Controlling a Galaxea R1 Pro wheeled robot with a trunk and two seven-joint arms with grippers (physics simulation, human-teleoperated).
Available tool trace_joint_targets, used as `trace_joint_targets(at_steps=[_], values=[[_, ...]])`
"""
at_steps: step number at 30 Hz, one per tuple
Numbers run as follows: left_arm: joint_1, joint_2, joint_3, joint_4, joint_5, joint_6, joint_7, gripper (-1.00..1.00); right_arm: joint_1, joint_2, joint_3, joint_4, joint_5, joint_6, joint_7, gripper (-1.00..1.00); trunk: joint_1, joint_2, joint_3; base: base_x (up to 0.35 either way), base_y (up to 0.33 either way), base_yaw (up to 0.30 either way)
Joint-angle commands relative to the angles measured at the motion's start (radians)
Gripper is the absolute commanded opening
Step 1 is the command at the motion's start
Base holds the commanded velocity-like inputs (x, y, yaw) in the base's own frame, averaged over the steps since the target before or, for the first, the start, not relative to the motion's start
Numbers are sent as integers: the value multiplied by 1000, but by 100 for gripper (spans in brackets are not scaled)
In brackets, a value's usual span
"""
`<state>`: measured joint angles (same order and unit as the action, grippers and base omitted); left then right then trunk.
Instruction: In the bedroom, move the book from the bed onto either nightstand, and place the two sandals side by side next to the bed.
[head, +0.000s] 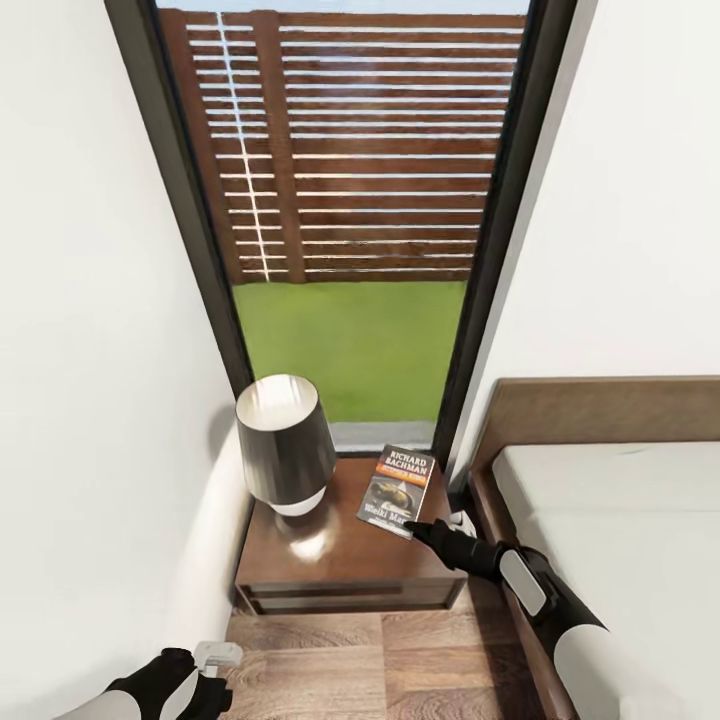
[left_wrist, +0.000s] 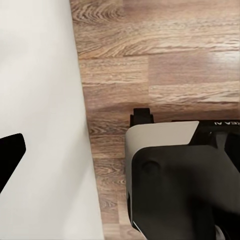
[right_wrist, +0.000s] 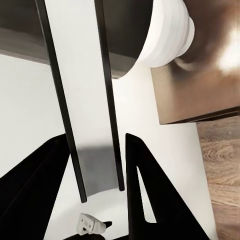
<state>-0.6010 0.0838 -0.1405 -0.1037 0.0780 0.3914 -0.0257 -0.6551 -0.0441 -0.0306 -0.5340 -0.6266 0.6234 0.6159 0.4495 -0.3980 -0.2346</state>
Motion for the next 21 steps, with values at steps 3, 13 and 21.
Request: trace_joint_targets(at_steps=[3,13,21], values=[[0,1,-8,-2,8,5,-4,100,-2,0,-3,1,-2,7,1,-100,0,-2,-7,0,0,0],[0,-18,-16,-11,2,7,-6,100,-3,2,-3,3,-1,8,0,-100,0,-2,-23,0,0,0],[-12,-25,-21,-16,2,7,-6,100,-3,7,-3,2,-2,14,-1,-100,0,-2,-36,0,0,0]])
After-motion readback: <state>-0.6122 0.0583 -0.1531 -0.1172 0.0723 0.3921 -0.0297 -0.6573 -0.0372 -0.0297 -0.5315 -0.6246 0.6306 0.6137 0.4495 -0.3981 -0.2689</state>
